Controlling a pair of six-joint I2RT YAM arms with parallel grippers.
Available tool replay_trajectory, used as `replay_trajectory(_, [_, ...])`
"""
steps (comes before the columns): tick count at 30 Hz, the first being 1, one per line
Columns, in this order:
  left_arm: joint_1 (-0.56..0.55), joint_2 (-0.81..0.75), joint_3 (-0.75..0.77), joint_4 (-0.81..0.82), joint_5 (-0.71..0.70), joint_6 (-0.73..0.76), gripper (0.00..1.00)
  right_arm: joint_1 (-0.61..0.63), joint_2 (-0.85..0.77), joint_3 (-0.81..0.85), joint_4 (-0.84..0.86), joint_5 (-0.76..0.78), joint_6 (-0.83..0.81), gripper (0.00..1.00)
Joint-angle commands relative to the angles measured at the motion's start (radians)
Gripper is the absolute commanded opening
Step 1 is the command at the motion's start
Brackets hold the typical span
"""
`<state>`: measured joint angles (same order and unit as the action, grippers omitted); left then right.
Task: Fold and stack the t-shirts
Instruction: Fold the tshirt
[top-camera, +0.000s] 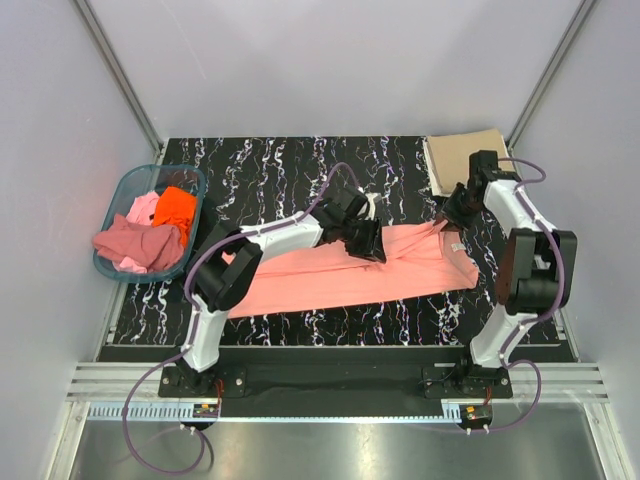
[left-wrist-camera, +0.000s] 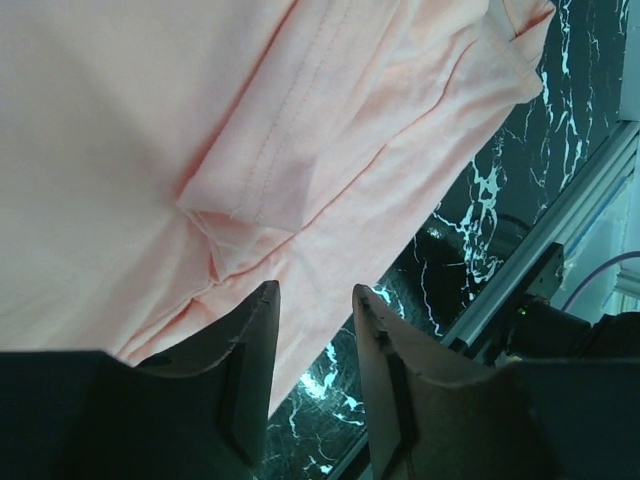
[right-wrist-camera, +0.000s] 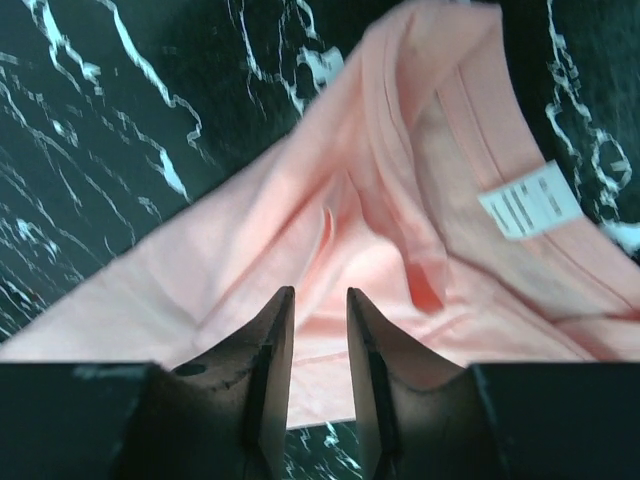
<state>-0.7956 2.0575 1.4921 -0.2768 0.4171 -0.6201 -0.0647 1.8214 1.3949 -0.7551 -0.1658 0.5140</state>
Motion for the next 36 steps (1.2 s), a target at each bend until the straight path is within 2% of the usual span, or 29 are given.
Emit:
replay_trajectory(1, [0.007,0.019,0.075,0.002,-0.035,0.100,0.41,0.006,-0.120,-0.065,-0.039,0.002,-0.057,0.34])
replay_trajectory(9, [0.009,0.081,0.157,-0.028,0.011,0.198,0.42,0.005,-0.074,-0.115,-0.010,-0.035,-0.161,0.31])
replay_trajectory(13, [0.010,0.111,0.184,-0.027,0.022,0.209,0.42,0.003,-0.077,-0.163,0.022,-0.027,-0.170,0.35])
replay_trajectory(20, [0.027,0.159,0.223,-0.028,0.008,0.203,0.42,0.003,-0.057,-0.188,0.071,-0.012,-0.207,0.40])
replay_trajectory(36, [0.087,0.196,0.303,0.005,0.009,0.168,0.43,0.002,-0.106,-0.194,0.079,-0.052,-0.195,0.41])
